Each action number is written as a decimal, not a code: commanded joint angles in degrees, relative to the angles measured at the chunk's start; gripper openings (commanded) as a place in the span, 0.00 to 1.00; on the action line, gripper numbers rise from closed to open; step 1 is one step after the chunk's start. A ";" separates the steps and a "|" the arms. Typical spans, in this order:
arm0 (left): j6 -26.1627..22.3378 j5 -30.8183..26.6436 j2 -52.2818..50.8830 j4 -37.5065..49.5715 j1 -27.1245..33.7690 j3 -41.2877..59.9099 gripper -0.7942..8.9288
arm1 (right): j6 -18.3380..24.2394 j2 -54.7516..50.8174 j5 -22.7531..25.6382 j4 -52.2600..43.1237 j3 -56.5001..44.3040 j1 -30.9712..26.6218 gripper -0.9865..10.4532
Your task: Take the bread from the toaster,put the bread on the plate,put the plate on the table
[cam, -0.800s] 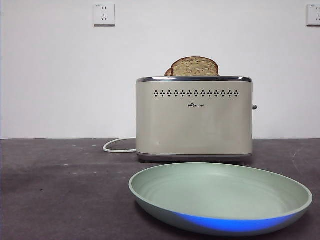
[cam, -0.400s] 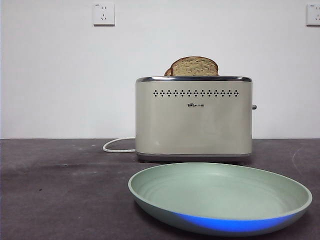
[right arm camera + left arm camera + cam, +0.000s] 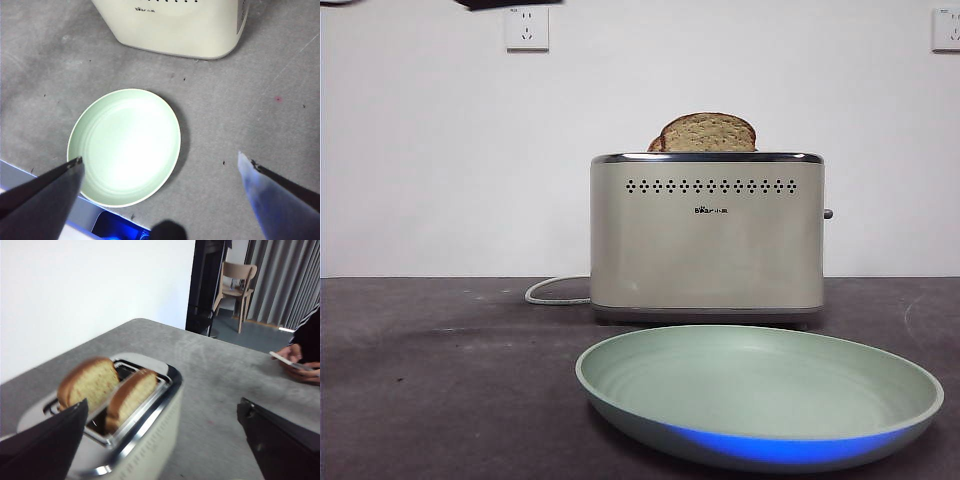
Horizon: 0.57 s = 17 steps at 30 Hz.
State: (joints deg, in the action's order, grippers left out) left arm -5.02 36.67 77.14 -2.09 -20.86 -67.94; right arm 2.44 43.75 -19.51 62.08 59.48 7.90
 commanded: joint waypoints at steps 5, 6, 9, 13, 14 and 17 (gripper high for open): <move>-6.08 -2.38 12.50 0.44 -3.72 -9.38 0.60 | 0.15 0.13 -0.02 -0.37 0.17 0.13 0.59; -6.60 -2.40 14.21 0.57 -4.22 -10.43 0.60 | 0.13 0.13 -0.02 -0.37 0.17 0.13 0.59; -8.07 -3.45 18.73 1.31 -5.57 -12.63 0.60 | 0.13 0.13 0.00 -0.35 0.17 0.13 0.59; -10.82 -5.62 23.47 2.25 -7.10 -13.97 0.60 | 0.13 0.13 -0.02 -0.33 0.17 0.13 0.58; -11.15 -6.08 24.39 2.86 -7.32 -13.97 0.60 | 0.13 0.13 -0.02 -0.35 0.17 0.13 0.58; -11.63 -7.19 26.80 4.50 -7.78 -13.97 0.60 | 0.13 0.13 -0.04 -0.35 0.17 0.13 0.58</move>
State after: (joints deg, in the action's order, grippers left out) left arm -15.33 29.54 103.37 1.54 -28.53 -81.87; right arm 2.44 43.92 -19.51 62.08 59.48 7.90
